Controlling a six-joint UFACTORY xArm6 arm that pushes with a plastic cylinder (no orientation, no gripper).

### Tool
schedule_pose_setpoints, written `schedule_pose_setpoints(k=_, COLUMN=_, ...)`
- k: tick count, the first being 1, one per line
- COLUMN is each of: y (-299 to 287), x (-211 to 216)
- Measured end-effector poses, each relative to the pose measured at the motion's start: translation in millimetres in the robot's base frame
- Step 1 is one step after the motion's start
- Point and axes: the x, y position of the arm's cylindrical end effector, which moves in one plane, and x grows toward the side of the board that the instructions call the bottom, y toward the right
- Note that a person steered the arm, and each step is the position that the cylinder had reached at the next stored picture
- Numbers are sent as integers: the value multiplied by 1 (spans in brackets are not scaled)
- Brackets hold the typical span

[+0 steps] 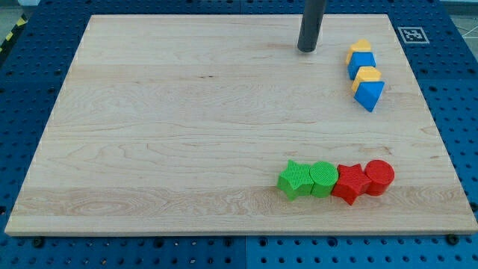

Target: Slide yellow heart slightly left and down a bit

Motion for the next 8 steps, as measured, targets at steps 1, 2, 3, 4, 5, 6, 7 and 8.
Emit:
schedule_pose_setpoints(k=1, y=0, x=-16)
schedule_pose_setpoints(k=2, y=1, x=-24)
schedule_pose_setpoints(k=3, y=20, x=-29)
schedule_pose_setpoints(k=4, y=67, x=-30)
schedule_pose_setpoints(k=5, y=104, x=-30)
schedule_pose_setpoints(k=6, y=127, x=-30)
schedule_pose_setpoints(k=7, y=148, x=-28)
schedule_pose_setpoints(k=8, y=153, x=-20)
